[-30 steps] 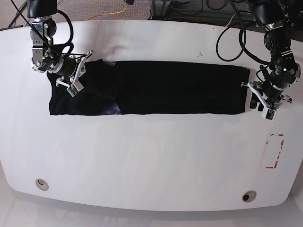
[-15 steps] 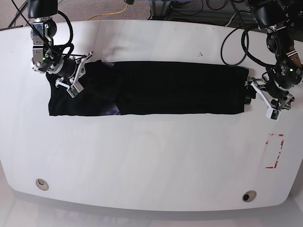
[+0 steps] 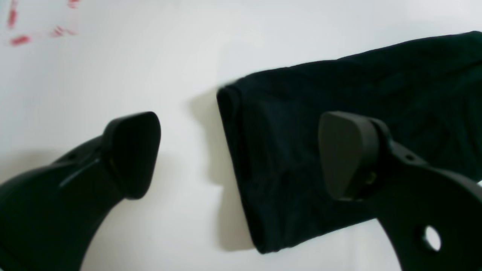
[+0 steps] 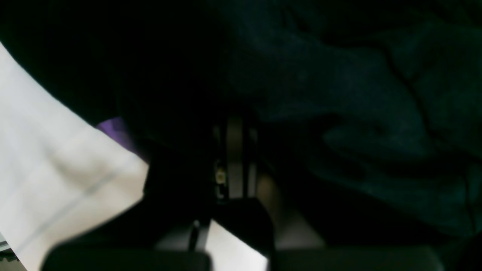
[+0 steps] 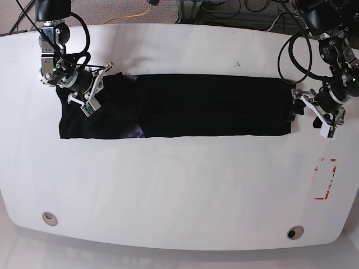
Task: Layout the t-shirt on the table in an organized manner, then fold the t-shirt properly
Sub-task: 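Lift the strip end with the left gripper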
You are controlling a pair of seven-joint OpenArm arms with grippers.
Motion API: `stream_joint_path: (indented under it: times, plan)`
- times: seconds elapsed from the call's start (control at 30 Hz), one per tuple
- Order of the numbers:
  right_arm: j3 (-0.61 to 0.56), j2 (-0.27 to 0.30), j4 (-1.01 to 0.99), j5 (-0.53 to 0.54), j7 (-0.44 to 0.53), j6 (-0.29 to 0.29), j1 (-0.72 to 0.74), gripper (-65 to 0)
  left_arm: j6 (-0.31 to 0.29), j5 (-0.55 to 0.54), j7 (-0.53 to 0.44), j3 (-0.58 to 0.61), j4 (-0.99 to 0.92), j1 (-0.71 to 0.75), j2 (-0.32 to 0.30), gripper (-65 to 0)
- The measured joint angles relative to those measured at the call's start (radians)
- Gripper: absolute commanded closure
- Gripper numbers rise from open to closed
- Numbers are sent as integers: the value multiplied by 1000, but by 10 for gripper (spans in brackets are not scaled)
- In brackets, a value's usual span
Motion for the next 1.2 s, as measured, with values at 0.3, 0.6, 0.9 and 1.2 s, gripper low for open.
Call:
stream_joint_path:
  times: [0.3,0.6,0.9,1.2]
  plan:
    - [0,-1,0,0,1,0,0,-6,3,11,9,-1,-121,5,1,-650]
    - [0,-1,0,1,1,0,0,-5,3,0,-8,74,-146,5,-5,-650]
    - [-1,-5,15,-1,-11,-4,-3,-5,0,-10,-29,109,-143,3,21,-636]
    - [0,-19,26,-8,-18,-8,-5,-5,0,-6,-27,113,-153,-1,54,-268]
